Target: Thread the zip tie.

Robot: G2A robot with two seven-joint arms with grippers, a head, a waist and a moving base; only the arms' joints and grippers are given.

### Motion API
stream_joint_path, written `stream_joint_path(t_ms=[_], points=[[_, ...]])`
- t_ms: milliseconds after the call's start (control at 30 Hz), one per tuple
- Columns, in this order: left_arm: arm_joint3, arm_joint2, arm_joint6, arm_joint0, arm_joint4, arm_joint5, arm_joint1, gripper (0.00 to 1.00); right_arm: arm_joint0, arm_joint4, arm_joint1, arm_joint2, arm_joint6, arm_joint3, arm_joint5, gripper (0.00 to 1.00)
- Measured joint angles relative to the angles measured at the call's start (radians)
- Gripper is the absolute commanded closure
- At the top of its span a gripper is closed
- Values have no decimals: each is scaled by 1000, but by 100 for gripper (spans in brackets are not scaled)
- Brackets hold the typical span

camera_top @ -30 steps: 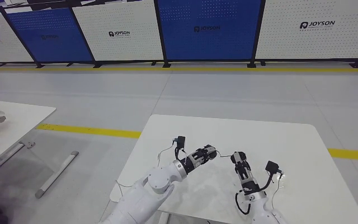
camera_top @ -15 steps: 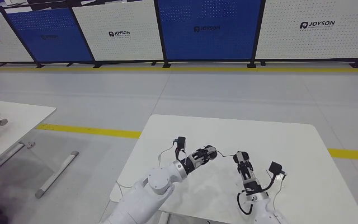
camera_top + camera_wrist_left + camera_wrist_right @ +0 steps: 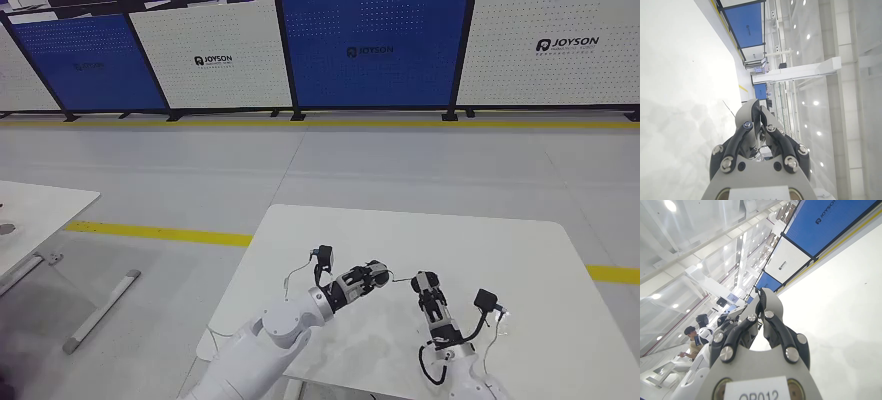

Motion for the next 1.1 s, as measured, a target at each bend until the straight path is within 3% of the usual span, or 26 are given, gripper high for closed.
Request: stream_joint_path(t_ms=[367, 833, 1100], points=[[-7, 25, 77, 7, 210, -41, 3, 100, -25, -23, 0, 38, -15, -29, 7, 100], [1, 25, 52, 1, 179, -32, 1, 100, -33, -42, -5, 51, 3, -31, 10, 100], [3, 25, 67, 3, 209, -37, 2, 100, -78, -78, -1, 86, -19, -79, 28, 100]])
